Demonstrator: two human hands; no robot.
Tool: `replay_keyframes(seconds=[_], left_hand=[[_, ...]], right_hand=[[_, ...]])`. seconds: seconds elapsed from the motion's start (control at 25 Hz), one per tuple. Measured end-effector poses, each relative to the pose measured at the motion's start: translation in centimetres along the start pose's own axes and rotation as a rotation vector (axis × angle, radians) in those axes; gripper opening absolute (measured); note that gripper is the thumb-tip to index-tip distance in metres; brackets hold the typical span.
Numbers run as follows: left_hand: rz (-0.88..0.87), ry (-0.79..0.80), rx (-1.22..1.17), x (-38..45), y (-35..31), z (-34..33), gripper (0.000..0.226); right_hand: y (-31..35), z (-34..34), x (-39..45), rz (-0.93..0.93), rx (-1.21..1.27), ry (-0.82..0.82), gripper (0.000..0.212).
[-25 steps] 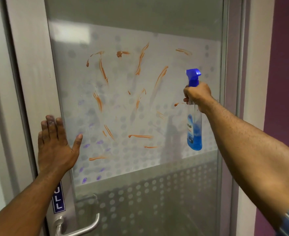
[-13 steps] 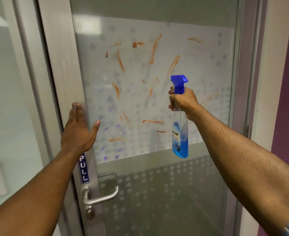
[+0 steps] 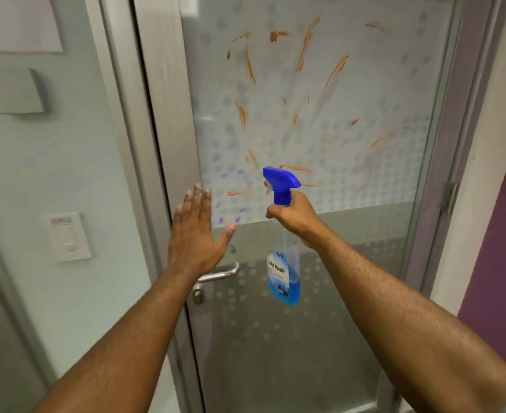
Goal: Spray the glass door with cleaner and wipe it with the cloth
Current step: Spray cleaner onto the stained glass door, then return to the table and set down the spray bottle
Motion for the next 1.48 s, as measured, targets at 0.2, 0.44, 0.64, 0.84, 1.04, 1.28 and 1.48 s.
replay_keyframes(seconds=[0.2,0.44,0.64,0.84,1.04,1.28,1.48], left_hand=[[0.016,0.191,-0.117,-10.9,-2.1,-0.7,0.12],[0.33,0.243,-0.145,-20.4,-4.6,-0.7,0.146],[0.634,0.13,-0.122,-27.3,-6.8,1.9,0.14],[0.804,0.002,0.015,-36.1,-9.4,7.2,0.13],[0.942,-0.106,0.214,-44.5,-10.0,14.7,0.129],[1.171,-0.233,0.408,-56.3,-12.0,25.2,0.119],[1.4,-0.408,0.363,-68.1,-14.9,34.2,0.127]], right_hand=[[-1.9,-4.6,-4.5,-0.07,0.121,0.166,0.043],[-1.1,-9.5,-10.0,-0.037,0.588,0.474,0.051],[-0.5,-11.1,-16.0,-0.018,0.608,0.704,0.042],[1.4,-14.2,-24.6,-0.045,0.665,0.959,0.04],[6.0,-19.1,-34.3,-0.01,0.767,1.235,0.04],[12.6,-24.1,-49.1,0.015,0.822,1.575,0.047],[18.7,-25.8,-64.4,0.131,0.81,1.775,0.036]])
Point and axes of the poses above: each hand's wrist, its own x-axis towards the middle knuckle, its own z-axis out of the back of the hand, y = z × x, the point moved 4 cm from there along x, towards the middle knuckle, and after that the axes turned 2 degrees about -x, right-handed, at the moved point
